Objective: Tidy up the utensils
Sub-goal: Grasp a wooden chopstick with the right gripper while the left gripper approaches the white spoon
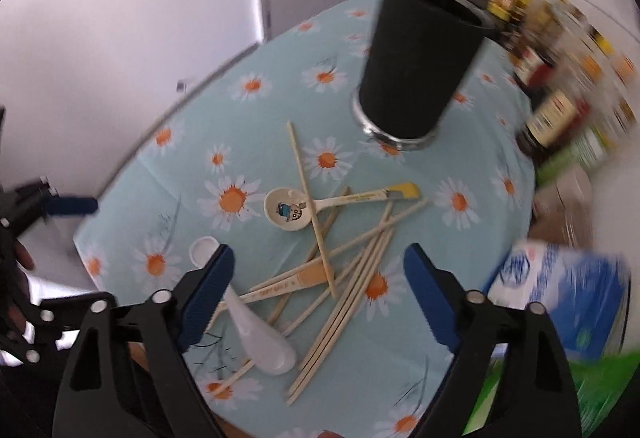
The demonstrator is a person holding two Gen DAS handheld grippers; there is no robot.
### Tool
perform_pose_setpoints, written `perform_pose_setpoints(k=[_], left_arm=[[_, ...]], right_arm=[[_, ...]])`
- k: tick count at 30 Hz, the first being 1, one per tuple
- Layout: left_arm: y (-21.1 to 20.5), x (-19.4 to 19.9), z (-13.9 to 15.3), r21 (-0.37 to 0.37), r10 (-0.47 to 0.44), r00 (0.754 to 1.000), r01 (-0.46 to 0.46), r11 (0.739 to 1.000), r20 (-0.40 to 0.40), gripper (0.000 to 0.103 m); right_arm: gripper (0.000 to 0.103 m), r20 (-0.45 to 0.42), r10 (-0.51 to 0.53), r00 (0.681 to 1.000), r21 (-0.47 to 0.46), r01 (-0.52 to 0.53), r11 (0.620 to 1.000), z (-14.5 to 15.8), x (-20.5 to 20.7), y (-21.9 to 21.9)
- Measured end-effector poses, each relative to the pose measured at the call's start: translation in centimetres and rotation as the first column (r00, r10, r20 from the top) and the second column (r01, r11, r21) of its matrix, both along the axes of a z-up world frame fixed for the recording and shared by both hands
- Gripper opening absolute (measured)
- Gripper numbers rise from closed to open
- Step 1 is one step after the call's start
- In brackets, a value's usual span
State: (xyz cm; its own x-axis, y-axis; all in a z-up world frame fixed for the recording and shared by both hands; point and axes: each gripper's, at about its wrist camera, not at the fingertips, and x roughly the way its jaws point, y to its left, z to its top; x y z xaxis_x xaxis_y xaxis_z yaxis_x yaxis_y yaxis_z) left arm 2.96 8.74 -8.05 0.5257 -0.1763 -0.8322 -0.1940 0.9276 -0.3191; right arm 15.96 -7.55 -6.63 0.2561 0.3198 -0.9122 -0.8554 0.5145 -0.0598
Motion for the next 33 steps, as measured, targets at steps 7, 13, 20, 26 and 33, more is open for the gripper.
perform_pose_setpoints(k=[7,13,20,26,33], left_arm=[[1.5,-0.1,-2.2,-0.085,0.018,1.0,-0.017,0.996,0.006,0.096],[1.3,0.2,-3.2,-0.131,-0.01,1.0,0.012,0.991,0.021,0.096],[1.7,0.3,-3.7,-0.169,-0.012,0.999,0.017,0.985,0.033,0.096],[2.5,0.6,-4.1,-0.199,0.006,1.0,0.0,0.98,0.028,0.096],[3.0,0.7,-4.3,-0.191,-0.007,1.0,0.012,0.981,0.024,0.096]], right_arm=[[0.056,-0.085,0.125,0.989,-0.247,-0.142,0.959,-4.8,1.9,4.2],[0.039,-0.152,0.162,0.975,-0.378,-0.209,0.902,-7.7,3.1,6.1],[0.023,-0.225,0.2,0.954,-0.474,-0.287,0.833,-10.3,4.0,8.2],[0.012,-0.262,0.217,0.94,-0.519,-0.327,0.79,-12.1,4.8,9.6],[0.006,-0.311,0.196,0.93,-0.507,-0.337,0.793,-11.5,7.0,10.7]])
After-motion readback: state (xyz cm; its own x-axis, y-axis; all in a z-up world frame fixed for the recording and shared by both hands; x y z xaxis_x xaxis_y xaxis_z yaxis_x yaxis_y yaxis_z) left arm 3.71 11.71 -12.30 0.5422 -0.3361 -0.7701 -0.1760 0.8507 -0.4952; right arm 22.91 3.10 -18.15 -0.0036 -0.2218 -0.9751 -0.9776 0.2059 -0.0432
